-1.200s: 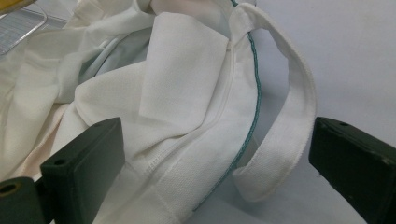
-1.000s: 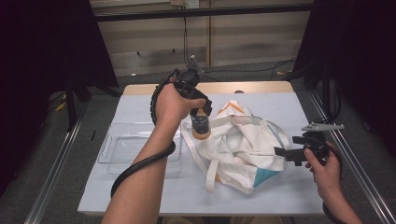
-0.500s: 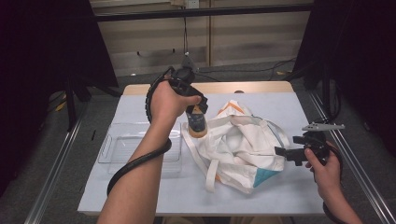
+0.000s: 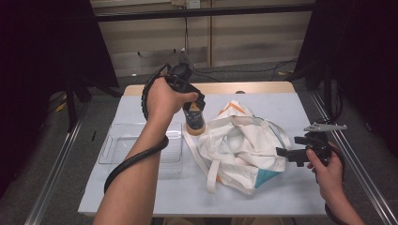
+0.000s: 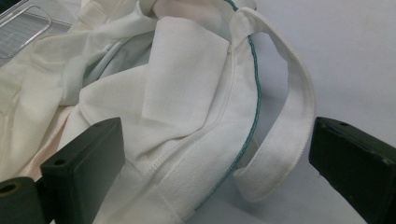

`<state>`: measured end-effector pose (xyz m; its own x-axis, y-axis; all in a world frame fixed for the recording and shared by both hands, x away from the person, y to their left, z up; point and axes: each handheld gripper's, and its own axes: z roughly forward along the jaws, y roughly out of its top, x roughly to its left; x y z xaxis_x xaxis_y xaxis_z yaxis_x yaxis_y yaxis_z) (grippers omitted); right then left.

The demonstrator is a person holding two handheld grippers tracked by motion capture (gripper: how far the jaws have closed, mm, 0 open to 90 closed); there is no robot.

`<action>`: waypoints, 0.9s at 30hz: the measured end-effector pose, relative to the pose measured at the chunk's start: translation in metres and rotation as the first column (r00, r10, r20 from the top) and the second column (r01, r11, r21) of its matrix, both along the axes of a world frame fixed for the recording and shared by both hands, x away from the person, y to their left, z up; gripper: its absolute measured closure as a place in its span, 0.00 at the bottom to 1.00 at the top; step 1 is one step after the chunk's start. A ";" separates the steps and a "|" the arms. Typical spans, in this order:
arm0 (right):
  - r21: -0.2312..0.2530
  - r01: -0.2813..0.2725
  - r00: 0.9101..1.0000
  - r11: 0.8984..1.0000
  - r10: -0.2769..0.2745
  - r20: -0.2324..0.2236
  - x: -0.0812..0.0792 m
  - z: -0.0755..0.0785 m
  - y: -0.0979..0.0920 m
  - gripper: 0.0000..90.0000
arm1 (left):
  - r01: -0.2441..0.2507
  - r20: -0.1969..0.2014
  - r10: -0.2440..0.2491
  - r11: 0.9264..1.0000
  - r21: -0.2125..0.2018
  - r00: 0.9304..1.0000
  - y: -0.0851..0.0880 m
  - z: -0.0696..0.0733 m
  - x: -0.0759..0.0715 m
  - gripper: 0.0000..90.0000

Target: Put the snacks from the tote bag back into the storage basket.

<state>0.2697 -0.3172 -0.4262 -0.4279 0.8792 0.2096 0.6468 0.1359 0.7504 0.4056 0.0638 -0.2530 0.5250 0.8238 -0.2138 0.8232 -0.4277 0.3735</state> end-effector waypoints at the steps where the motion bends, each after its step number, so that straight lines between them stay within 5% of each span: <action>1: 0.001 -0.001 1.000 1.000 0.001 -0.001 0.000 0.000 0.000 0.03 | 0.005 -0.003 -0.005 1.000 0.004 1.000 0.001 0.001 0.000 0.34; 27: 0.003 -0.001 1.000 1.000 0.001 -0.001 -0.001 0.002 0.002 0.04 | -0.038 0.001 0.038 0.999 0.027 0.999 0.029 0.006 0.007 0.34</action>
